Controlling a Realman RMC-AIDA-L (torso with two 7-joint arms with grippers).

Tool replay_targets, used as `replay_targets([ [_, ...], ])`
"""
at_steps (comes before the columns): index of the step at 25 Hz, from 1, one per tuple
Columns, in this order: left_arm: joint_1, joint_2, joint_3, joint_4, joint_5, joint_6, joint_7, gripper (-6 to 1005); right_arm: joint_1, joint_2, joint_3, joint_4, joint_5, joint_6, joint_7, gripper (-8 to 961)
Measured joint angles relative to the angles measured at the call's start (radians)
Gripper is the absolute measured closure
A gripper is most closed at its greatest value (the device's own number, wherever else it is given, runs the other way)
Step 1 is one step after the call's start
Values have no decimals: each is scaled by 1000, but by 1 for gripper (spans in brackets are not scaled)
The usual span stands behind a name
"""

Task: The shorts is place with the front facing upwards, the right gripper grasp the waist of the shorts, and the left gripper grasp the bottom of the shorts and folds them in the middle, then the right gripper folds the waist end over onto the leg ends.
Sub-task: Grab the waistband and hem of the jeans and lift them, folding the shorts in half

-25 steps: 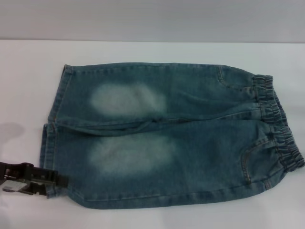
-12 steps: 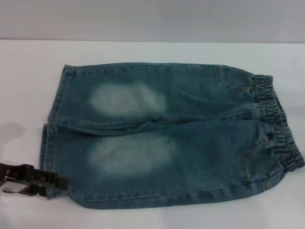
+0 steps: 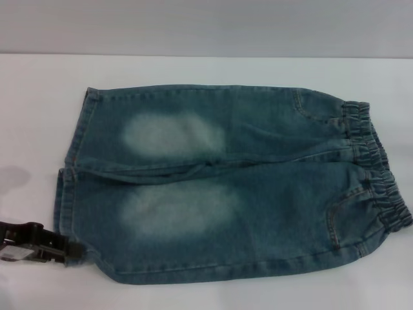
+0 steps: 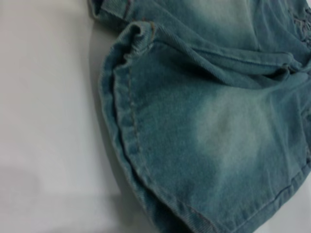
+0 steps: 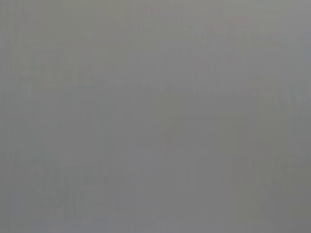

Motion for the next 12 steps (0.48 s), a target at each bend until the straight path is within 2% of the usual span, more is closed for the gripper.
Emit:
replay_targets([
  [2,1,2,-4,0,0,-8,-2,550,-1,0,0,0,0,0,0,135],
  [12,3,2,2,-3,1,-17,-14,922,-6,0,11,0,0,0,0,135],
])
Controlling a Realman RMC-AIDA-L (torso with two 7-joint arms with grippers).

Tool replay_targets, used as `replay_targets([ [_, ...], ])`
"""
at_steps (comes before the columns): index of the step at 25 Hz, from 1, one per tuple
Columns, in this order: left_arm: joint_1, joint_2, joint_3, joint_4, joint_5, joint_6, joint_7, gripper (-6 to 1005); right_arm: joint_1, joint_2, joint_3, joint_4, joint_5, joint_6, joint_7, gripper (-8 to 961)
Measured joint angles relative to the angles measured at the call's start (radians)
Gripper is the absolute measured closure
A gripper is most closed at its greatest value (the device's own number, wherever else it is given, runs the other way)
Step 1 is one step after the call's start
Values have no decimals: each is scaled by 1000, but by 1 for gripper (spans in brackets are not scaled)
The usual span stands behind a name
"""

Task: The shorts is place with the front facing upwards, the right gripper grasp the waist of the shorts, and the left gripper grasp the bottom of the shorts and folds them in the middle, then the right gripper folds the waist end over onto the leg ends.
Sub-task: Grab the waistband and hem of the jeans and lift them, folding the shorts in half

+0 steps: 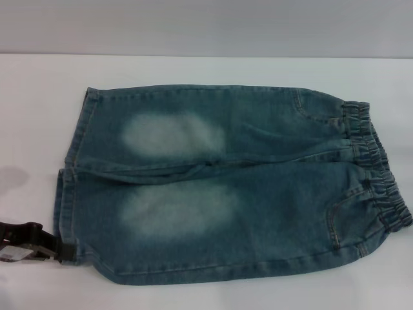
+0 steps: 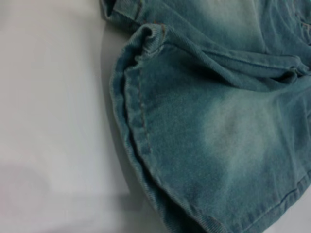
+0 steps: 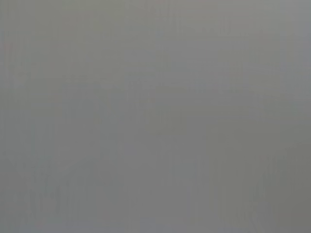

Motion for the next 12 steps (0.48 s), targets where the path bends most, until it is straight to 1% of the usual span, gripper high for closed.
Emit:
replay_targets([
  [1,1,-1,0,1,0,-2,-3,962,0,0,0,0,0,0,0,135],
  [8,2,-2,-9,3,0,-9,-9,964,-2,-1,-1,-1,-3,0,33,135],
  [10,0,-2,-9,2,-1,-14,-11,964,-1,-8,-11,-13,-17,1,96,135],
  [12,-4,-2,-17,2,-3,-17,-14,964,-2,-19,-29,-50,-79,16,220,135],
])
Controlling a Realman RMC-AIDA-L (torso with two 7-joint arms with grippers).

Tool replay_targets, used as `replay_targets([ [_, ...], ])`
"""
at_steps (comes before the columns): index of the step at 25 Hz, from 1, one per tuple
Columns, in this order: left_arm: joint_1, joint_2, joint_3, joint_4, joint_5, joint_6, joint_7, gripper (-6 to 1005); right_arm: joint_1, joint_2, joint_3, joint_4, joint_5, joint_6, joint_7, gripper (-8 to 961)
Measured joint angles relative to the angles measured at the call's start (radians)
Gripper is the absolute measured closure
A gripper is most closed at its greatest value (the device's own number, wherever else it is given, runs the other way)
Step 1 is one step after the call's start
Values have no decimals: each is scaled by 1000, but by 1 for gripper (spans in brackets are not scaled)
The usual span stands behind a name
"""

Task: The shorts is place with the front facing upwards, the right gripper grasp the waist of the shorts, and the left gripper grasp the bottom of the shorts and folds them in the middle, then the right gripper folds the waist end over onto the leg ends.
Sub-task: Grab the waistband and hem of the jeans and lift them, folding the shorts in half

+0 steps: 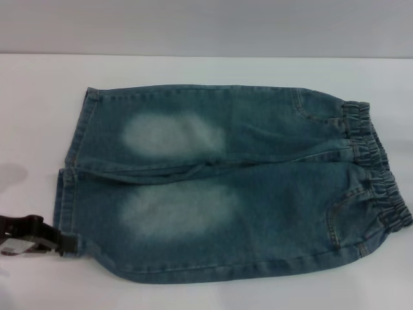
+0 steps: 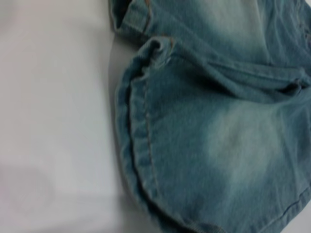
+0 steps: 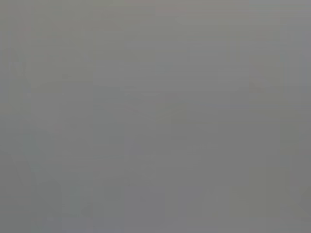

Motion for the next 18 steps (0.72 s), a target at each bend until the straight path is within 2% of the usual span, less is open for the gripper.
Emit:
replay_targets([
  [2,-2,0,-15,1,-1,0,-4,964,-3,-17,-22,-60,-102,22,182,135],
  [5,-7,2,-44,0,-3,5,-8,964,-3,-56,-57,-168,-330,29,485,135],
  [8,-16,8,-68,-2,-4,6,-9,964,8,-91,-83,-277,-548,-20,736,135],
  [12,-23,10,-70,0,-4,7,-9,965,28,-117,-98,-455,-812,-165,991,135],
  [15,-31,12,-70,3,-5,7,-9,965,62,-138,-101,-582,-1019,-321,1148,136],
  [18,-38,13,-70,4,-5,5,-9,965,108,-158,-101,-661,-1195,-465,1234,136],
])
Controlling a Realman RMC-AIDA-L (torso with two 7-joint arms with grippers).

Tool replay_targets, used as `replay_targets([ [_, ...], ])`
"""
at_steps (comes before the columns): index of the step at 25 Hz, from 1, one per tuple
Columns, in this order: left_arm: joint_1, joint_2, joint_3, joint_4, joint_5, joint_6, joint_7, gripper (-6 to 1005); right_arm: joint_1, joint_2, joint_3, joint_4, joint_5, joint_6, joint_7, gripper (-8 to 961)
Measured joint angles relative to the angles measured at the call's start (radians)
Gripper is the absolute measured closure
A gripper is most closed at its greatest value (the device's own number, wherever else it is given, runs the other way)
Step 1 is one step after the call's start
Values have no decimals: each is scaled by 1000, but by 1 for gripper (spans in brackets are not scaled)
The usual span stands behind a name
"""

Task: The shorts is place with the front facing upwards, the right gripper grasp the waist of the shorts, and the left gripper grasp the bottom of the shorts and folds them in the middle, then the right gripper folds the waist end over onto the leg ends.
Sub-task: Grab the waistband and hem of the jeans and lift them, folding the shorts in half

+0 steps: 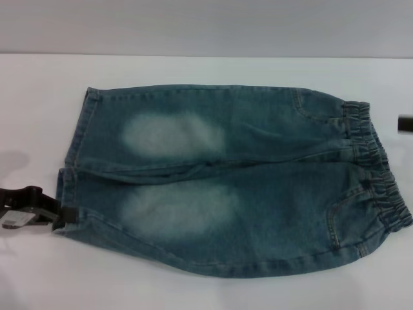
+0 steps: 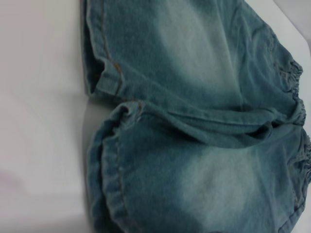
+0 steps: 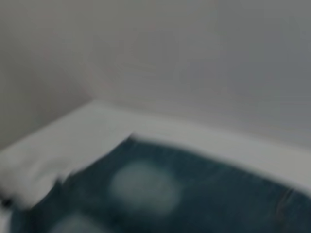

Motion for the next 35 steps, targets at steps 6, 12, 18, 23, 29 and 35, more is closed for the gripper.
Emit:
replay_targets([
  [6,-12,0,0,1,0,-3,0,965,82,-26,0,-87,-246,-202,62,136],
  [12,-30,1,0,-1,0,-7,0,964,139,-37,-28,-119,-476,-232,68,136],
  [18,-36,1,0,-2,0,-13,0,965,152,-33,-113,-132,-566,-200,69,137],
  [23,-36,1,-2,-3,0,-15,0,965,154,-19,-162,-131,-613,-162,71,137],
  [29,-36,-3,-5,-5,0,-17,-1,964,157,24,-208,-129,-685,-101,72,137],
  [35,-37,-7,-10,-5,0,-26,-11,965,164,55,-221,-123,-724,-45,72,136],
])
